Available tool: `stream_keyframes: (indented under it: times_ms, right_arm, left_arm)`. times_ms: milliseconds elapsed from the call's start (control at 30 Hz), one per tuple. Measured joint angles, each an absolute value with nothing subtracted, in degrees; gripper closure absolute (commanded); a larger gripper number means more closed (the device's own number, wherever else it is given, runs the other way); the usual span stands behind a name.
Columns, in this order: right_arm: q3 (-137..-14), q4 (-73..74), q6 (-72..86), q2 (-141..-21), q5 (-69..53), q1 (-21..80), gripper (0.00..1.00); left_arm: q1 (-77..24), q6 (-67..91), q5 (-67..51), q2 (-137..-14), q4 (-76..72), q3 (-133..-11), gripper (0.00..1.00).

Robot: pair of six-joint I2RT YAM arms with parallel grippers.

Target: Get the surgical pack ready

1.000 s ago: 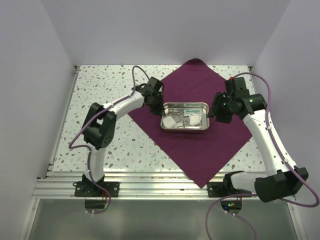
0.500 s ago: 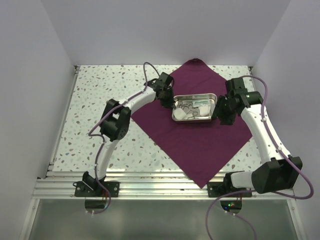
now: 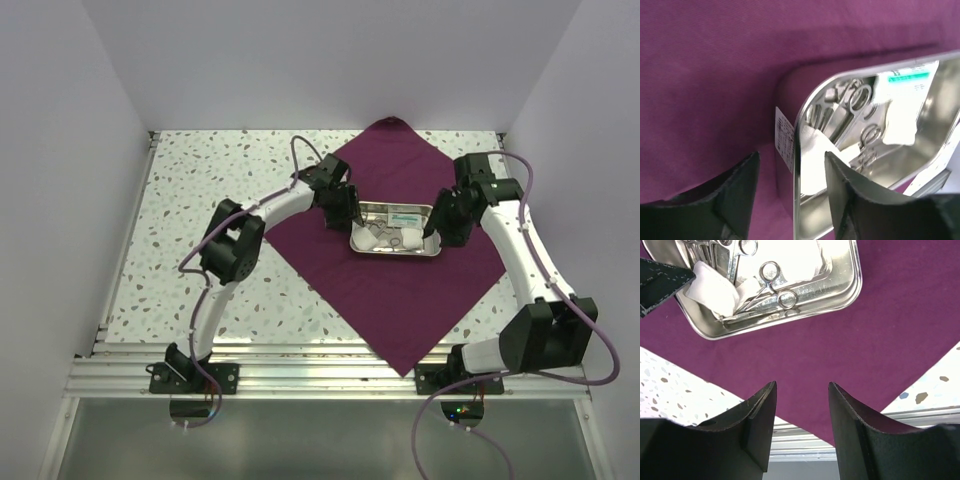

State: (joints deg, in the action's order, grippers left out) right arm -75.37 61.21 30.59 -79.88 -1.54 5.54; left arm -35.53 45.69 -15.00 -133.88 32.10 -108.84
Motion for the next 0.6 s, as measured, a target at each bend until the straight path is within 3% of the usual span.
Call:
stream_keyframes:
  times_ms: [67, 233, 333, 433, 467, 600]
  right_arm:
    - [-75.18, 60.55, 30.63, -80.66, -2.07, 5.41, 0.50]
    - [-75.11, 59.53, 30.87, -82.65, -2.52, 4.25, 0.50]
    - [-75.13, 59.48, 30.98, -84.40, -2.42, 2.66, 0.42]
    - [-75.18, 59.46, 30.92, -86.11, -1.96, 0.14, 0.33]
    - [-75.20, 59.40, 30.89, -86.74, -1.69, -0.93, 0.29]
    - [-76.01, 59.09, 30.46, -90.24, 1.21, -4.16, 0.23]
  left_arm:
    - [-35.59, 45.36, -15.94, -133.60, 31.66, -108.51, 0.31]
    - [-35.11, 43.62, -17.80, -130.52, 31.22, -107.42, 0.29]
    - [-33.58, 42.28, -18.35, -125.75, 30.89, -105.08, 0.29]
    - [-30.35, 40.88, -18.22, -120.27, 30.98, -102.48, 0.22]
    - [-28.97, 40.32, -17.89, -118.52, 31.24, -101.86, 0.12]
    - [-24.45, 35.79, -15.64, -115.59, 32.99, -101.56, 0.06]
